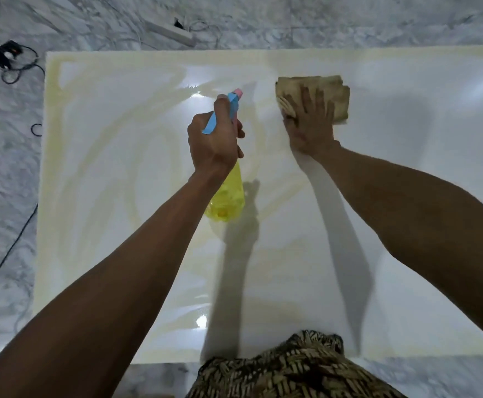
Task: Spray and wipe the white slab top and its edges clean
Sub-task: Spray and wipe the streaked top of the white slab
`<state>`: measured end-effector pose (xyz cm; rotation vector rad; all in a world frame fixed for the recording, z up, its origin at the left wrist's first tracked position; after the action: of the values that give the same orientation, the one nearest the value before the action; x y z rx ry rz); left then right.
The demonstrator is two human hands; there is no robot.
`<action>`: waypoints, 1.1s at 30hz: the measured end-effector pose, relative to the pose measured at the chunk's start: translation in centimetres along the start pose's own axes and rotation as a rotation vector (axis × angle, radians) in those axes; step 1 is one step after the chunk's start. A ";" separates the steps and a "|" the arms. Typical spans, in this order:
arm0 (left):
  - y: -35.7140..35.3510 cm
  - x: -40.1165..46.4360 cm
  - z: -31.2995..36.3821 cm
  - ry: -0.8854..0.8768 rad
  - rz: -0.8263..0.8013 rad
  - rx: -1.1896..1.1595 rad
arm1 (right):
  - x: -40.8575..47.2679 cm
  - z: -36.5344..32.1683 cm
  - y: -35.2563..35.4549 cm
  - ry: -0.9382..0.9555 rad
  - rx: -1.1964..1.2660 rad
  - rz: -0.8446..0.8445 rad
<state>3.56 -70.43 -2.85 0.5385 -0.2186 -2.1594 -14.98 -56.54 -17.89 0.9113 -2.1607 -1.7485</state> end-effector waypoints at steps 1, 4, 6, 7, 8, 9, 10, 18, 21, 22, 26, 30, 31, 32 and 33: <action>0.2 -0.3 -0.4 0.010 -0.001 0.017 | -1.0 0.1 -0.3 0.018 -0.019 -0.014; 1.1 -1.9 -1.1 0.025 -0.021 0.046 | -5.1 -0.5 -1.2 0.048 -0.028 -0.044; 2.0 -3.7 -1.2 0.017 -0.031 0.067 | -8.4 -0.8 -2.1 0.065 -0.025 -0.056; 2.5 -4.7 -1.3 0.015 -0.040 0.076 | -10.2 -0.9 -2.5 0.074 -0.027 -0.061; 2.9 -5.6 -1.4 0.019 -0.051 0.083 | -12.0 -1.0 -2.8 0.076 -0.025 -0.076; 3.5 -6.9 -1.7 0.022 -0.066 0.088 | -14.0 -1.1 -3.4 0.082 -0.025 -0.085; 4.1 -8.2 -2.1 0.019 -0.081 0.095 | -16.3 -1.4 -3.9 0.080 -0.028 -0.106; 10.8 -20.8 -7.4 0.027 -0.143 0.053 | -34.7 -4.9 -6.3 -0.005 0.031 -0.206; 13.2 -24.9 -9.6 0.025 -0.159 0.039 | -40.6 -6.9 -6.6 -0.050 0.057 -0.304; 14.0 -26.1 -10.3 0.023 -0.160 0.034 | -42.4 -7.8 -6.8 -0.059 0.063 -0.334; 16.1 -28.8 -11.4 0.027 -0.173 0.021 | -46.9 -11.3 -5.8 -0.055 0.122 -0.429; 17.3 -28.1 -10.0 -0.004 -0.168 0.003 | -45.7 -14.1 -0.4 -0.180 0.665 -0.364; 17.5 -27.6 -9.3 -0.019 -0.164 0.003 | -44.2 -13.8 1.1 -0.274 0.800 -0.301; 17.6 -26.9 -8.5 -0.035 -0.161 0.001 | -42.4 -13.1 2.3 -0.373 0.924 -0.237; 17.7 -26.0 -7.7 -0.046 -0.158 -0.004 | -40.7 -12.4 3.3 -0.440 1.066 -0.195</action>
<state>33.44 -59.99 4.10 0.5192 -0.2030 -2.3271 22.44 -42.48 -2.93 0.9865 -3.4766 -0.7696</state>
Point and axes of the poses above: each hand's wrist, its own x-axis towards the middle knuckle, its own y-axis out of the back of the hand, z = x × y, the point moved 3 cm from there along x, towards the middle knuckle, and after that the axes turned 4 degrees about x, right-handed, at the moved point
